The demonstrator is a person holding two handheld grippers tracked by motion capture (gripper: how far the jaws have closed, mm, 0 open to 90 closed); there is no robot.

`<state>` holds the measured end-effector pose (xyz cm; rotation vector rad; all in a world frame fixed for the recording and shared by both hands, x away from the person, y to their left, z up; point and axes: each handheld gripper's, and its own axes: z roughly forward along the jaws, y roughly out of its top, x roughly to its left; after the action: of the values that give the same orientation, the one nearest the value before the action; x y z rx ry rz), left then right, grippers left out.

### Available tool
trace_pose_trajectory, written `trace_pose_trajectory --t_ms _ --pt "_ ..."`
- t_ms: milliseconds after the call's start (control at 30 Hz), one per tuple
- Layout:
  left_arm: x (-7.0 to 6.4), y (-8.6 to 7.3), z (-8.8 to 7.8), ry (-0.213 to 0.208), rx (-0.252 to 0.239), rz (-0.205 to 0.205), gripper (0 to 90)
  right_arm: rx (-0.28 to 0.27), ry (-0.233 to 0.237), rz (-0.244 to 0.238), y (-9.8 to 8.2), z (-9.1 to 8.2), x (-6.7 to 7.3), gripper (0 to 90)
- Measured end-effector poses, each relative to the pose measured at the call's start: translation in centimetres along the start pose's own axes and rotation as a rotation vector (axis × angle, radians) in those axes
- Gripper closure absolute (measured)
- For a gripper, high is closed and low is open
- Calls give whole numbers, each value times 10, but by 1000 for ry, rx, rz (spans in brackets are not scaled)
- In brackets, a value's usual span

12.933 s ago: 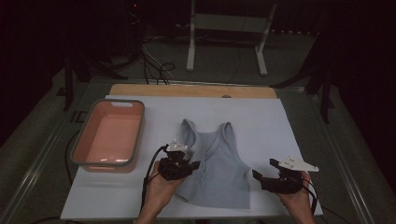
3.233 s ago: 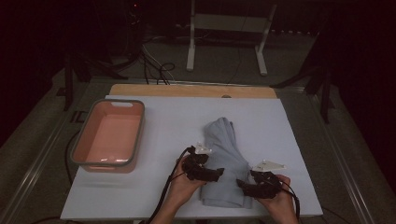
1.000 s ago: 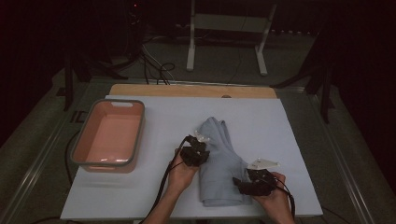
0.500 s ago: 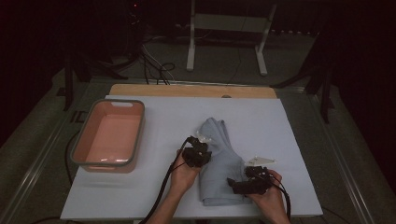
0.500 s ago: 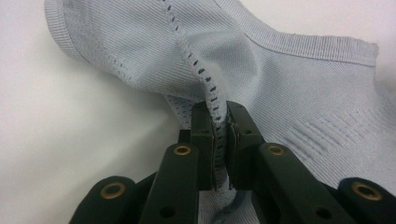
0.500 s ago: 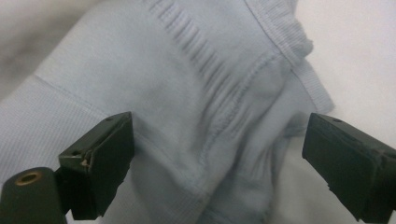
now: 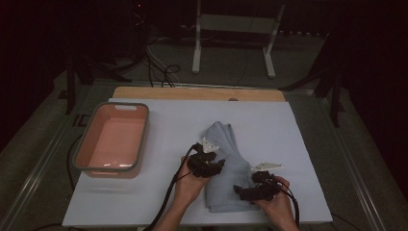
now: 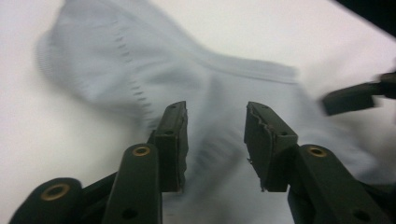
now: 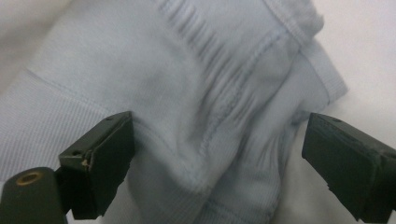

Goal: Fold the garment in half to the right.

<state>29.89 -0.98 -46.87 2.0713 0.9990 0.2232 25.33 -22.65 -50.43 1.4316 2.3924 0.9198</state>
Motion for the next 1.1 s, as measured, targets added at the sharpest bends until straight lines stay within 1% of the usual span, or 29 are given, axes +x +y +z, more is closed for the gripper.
trace_pose_trajectory --t_ms 33,67,100,133,200,300,400,433,500,533,600,633,667,700,733,800,867,933,1067,1100 --pt "-3 0 0 -28 3 10 634 4 -1 -3 -1 1 -1 96" --pt "-6 -1 1 -48 13 28 664 8 0 12 -1 1 -1 96" --pt "-9 -2 3 -57 33 48 692 13 -1 11 -1 1 -1 96" --pt "-12 -3 6 -54 52 65 718 17 -2 14 -1 1 -1 97" --pt "-16 -6 11 -60 77 94 762 27 1 17 -2 2 -2 99" --pt "-19 -10 19 -50 123 124 803 42 8 32 -3 3 -3 101" --pt "-22 -13 26 -38 148 138 821 54 18 33 -3 3 -5 130" --pt "-23 -13 28 -36 157 142 826 55 25 40 -3 3 -5 138" --pt "-25 -16 33 -20 186 160 836 58 27 44 -3 2 -5 151" --pt "-27 -17 35 -14 187 168 840 60 30 44 -3 2 -4 169" --pt "-26 -17 36 -16 187 159 846 67 38 43 -3 1 -4 228" --pt "-26 -17 36 -18 187 156 846 73 50 49 -3 0 -2 269" --pt "-26 -17 36 -21 191 154 847 75 58 38 -3 -1 -2 314" --pt "-25 -17 36 -25 190 150 847 75 72 43 -3 -1 -1 370" --pt "-25 -17 36 -25 187 145 848 78 86 39 -3 -2 0 405" --pt "-25 -16 36 -27 188 140 849 79 98 38 -3 -2 0 456" --pt "-24 -16 36 -32 187 130 850 76 115 47 -3 -2 0 521" --pt "-23 -17 36 -40 180 115 851 72 121 40 -3 -3 0 586" --pt "-20 -16 35 -54 175 104 847 66 112 16 -3 -4 0 709" --pt "-19 -16 34 -61 164 95 836 64 114 8 -2 -5 0 732"
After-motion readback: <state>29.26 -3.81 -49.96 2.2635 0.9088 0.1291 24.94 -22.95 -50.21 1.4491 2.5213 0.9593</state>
